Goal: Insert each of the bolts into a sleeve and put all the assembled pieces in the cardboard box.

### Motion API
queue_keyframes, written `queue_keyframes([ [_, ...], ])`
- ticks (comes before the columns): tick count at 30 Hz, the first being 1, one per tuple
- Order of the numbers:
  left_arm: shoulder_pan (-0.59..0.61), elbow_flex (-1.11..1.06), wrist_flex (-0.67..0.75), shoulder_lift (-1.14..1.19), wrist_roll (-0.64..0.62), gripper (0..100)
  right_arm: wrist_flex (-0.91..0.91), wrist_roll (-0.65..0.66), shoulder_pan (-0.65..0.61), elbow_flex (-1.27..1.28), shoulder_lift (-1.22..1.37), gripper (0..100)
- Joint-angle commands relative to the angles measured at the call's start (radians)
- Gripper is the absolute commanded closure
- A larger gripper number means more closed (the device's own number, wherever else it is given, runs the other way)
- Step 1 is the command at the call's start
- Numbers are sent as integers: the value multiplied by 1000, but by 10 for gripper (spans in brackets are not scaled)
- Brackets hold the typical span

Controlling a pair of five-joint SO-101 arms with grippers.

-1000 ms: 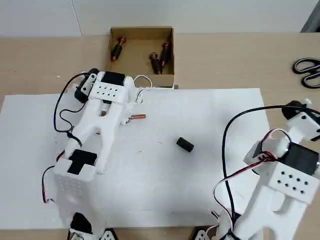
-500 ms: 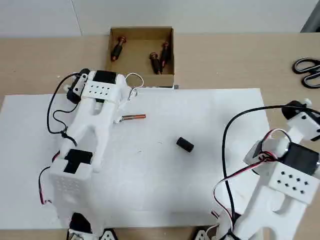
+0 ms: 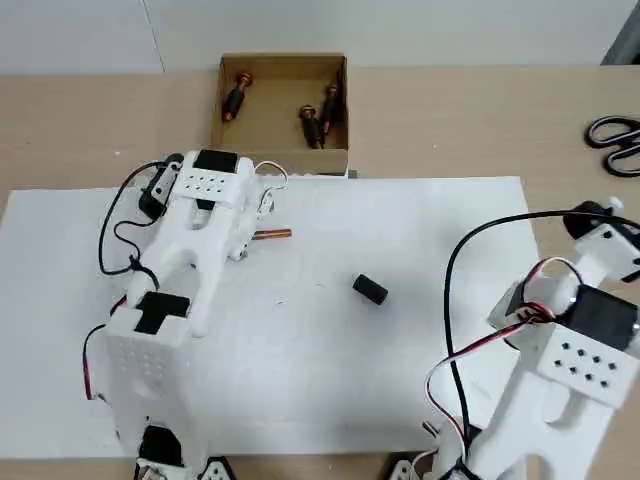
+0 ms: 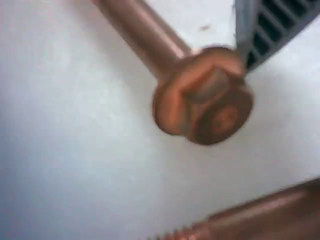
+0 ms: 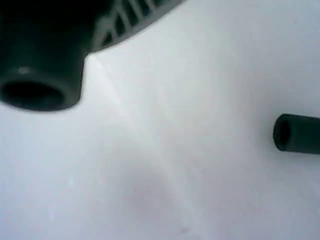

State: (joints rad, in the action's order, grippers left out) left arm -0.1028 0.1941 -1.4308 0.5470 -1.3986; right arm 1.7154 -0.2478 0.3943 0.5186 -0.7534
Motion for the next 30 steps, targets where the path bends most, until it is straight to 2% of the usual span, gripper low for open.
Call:
queue_keyframes([
  [1, 20, 5, -3, 0, -5, 676, -5, 6, 7, -5, -24, 994],
  [6, 63, 1, -5, 11, -41, 677, -5, 6, 7, -5, -24, 994],
  [21, 57, -1, -32, 11, -48, 682, -5, 6, 7, -5, -24, 994],
  [30, 64, -2, -52, 11, -48, 889, -5, 6, 7, -5, -24, 994],
])
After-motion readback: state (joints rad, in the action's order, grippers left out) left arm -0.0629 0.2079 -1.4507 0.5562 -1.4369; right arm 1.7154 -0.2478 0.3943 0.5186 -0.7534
